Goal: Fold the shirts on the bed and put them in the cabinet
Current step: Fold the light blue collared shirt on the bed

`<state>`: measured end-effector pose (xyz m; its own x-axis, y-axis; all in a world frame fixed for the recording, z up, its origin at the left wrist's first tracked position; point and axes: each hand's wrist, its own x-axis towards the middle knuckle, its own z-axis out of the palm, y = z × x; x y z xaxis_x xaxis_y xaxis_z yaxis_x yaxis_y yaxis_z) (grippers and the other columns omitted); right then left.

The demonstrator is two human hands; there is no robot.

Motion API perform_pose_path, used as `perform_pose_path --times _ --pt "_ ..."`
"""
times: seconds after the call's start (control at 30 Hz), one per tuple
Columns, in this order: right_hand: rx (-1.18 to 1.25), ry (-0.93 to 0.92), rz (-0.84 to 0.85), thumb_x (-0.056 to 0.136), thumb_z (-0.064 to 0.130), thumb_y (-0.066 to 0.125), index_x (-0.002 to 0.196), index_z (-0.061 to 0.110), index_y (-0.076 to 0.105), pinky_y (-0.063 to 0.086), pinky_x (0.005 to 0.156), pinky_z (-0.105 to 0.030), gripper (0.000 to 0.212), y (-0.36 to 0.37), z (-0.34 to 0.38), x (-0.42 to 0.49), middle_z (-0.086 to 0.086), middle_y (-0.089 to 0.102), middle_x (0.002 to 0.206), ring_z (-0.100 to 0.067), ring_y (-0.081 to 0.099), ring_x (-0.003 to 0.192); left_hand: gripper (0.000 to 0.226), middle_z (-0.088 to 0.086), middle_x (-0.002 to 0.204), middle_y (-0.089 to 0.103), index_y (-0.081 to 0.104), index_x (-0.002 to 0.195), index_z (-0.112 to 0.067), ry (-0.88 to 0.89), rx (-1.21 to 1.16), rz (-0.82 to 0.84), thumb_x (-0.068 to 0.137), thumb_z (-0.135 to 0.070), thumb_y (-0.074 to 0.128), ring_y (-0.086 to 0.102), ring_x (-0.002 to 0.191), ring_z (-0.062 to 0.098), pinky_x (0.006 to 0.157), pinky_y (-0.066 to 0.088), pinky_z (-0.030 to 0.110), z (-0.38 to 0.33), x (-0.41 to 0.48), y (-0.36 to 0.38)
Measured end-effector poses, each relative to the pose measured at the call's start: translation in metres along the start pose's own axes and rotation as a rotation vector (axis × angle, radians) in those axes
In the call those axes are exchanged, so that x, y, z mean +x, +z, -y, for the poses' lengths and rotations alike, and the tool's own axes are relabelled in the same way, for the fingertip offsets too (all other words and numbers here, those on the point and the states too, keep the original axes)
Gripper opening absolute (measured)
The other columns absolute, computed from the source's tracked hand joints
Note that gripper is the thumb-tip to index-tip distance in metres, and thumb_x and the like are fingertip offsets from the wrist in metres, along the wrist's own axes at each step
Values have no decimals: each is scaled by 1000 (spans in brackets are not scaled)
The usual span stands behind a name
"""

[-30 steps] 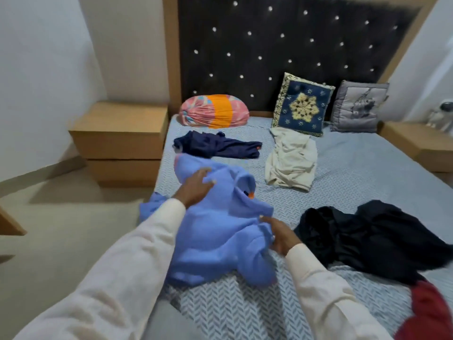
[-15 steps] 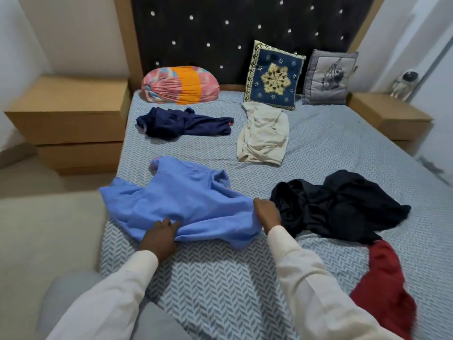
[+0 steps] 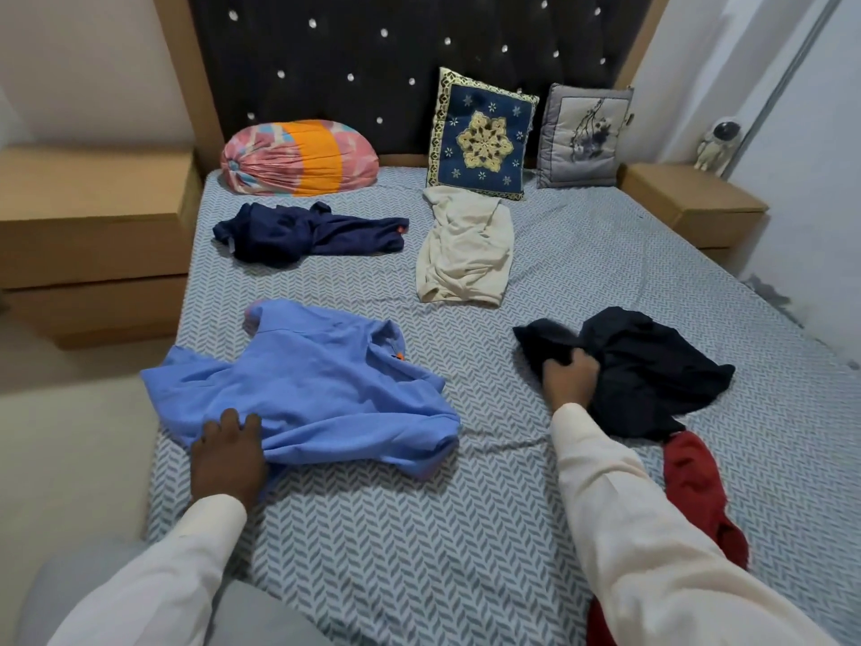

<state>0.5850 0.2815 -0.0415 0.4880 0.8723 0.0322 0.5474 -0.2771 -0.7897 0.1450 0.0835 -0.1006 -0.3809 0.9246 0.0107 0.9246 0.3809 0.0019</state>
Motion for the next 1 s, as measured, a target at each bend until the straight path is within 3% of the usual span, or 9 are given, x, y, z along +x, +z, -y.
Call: perform_pose_path --times 0.07,0.2,0.33,0.47,0.63,0.73,0.8,0.9,1.0 --pt "141 253 -256 78 26 59 133 -7 46 33 110 -37 65 -21 -2 0 -26 27 154 -42 39 135 49 23 111 48 55 120 -5 -86 -25 71 75 -12 73 53 94 44 67 48 51 0 1 -4" --pt "73 427 -309 86 20 66 158 10 16 23 116 -44 88 -22 -12 -20 -23 -5 164 -45 18 146 50 17 123 43 40 132 -10 -127 -97 147 87 -16 62 56 98 42 69 50 47 -3 -3 -2" --pt "-58 170 47 86 29 67 147 11 38 39 108 -49 70 38 -5 -57 -17 32 154 -41 41 134 28 13 105 54 45 111 -13 -45 -250 136 87 -13 60 61 91 37 62 41 41 -4 -5 -13" --pt "-151 -144 563 85 42 73 150 11 37 42 107 -45 81 107 29 -94 -18 47 147 -36 44 136 30 1 82 49 39 82 -21 92 -336 120 78 -14 68 61 81 32 58 40 36 12 -16 -16" --pt "-521 -247 639 87 49 64 140 24 47 40 104 -50 61 152 65 -115 -14 49 137 -39 44 131 24 -8 73 38 35 74 -25 122 -415 79 67 -25 58 57 72 28 54 39 35 36 -29 -11" --pt "-378 -271 663 91 31 59 99 17 66 47 94 -40 17 152 76 -97 -20 64 121 -37 60 115 18 -7 69 36 37 72 -25 114 -443 -21 64 -24 53 54 66 26 51 34 32 41 -31 -11" --pt "-120 -165 461 94 22 57 85 12 59 45 84 -39 14 141 80 -74 -29 64 111 -41 61 105 21 -4 75 46 48 78 -24 162 -401 -129 59 -23 57 55 69 29 50 37 32 40 -27 -11" --pt "129 149 98 96 14 50 114 2 60 43 92 -39 24 112 74 -45 -33 57 122 -44 56 115 44 4 90 52 60 94 -19 216 -362 -269 50 -17 59 53 77 32 58 45 36 27 -14 -14" --pt "207 499 198 89 23 64 139 0 42 44 96 -41 60 99 41 -50 -27 49 137 -42 54 118 54 7 98 50 59 101 -17 124 -356 -274 48 -11 67 50 81 33 65 49 40 7 -8 -15"
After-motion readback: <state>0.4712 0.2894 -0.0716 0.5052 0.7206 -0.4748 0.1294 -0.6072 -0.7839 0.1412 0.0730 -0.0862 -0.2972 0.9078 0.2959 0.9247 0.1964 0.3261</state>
